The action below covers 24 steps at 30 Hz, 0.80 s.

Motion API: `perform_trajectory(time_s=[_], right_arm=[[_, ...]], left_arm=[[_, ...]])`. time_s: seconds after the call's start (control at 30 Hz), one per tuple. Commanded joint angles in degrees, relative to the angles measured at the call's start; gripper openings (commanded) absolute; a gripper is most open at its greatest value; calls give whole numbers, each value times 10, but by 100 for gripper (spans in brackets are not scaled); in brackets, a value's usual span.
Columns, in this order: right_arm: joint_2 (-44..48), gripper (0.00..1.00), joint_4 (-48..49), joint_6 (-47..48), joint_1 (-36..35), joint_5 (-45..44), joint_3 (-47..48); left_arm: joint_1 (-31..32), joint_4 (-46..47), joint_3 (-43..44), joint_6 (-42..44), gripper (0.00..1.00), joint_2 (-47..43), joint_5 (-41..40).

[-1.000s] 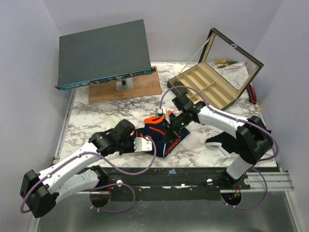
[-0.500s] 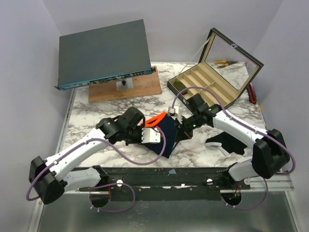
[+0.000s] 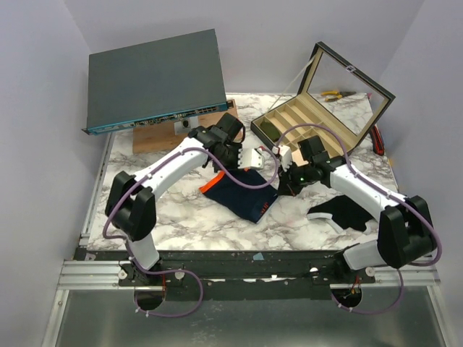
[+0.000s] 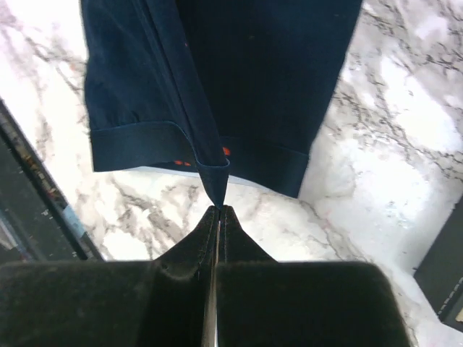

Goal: Roll the underwear
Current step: Fold the underwear at the center of the board.

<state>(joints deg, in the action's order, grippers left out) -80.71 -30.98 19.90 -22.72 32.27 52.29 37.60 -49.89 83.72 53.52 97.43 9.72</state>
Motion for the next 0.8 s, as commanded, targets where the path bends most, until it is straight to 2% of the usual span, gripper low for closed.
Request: perform_trajectory(time_s=[0.0,0.13,0.63,0.77], right_arm=[[-38,1,14,-18,13,-56,11],[-67,1,21,-17,20,-53,9],[-122,1,13,-9,33,-70,23],[-131,1,7,-12,34,-78,29]], left_arm=[[-4,-38,68,40,0,55,-26],[-4,-37,88,41,0,89,-30],[13,17,72,28,0,136,-44],[16,28,80,21,6,157,-58]])
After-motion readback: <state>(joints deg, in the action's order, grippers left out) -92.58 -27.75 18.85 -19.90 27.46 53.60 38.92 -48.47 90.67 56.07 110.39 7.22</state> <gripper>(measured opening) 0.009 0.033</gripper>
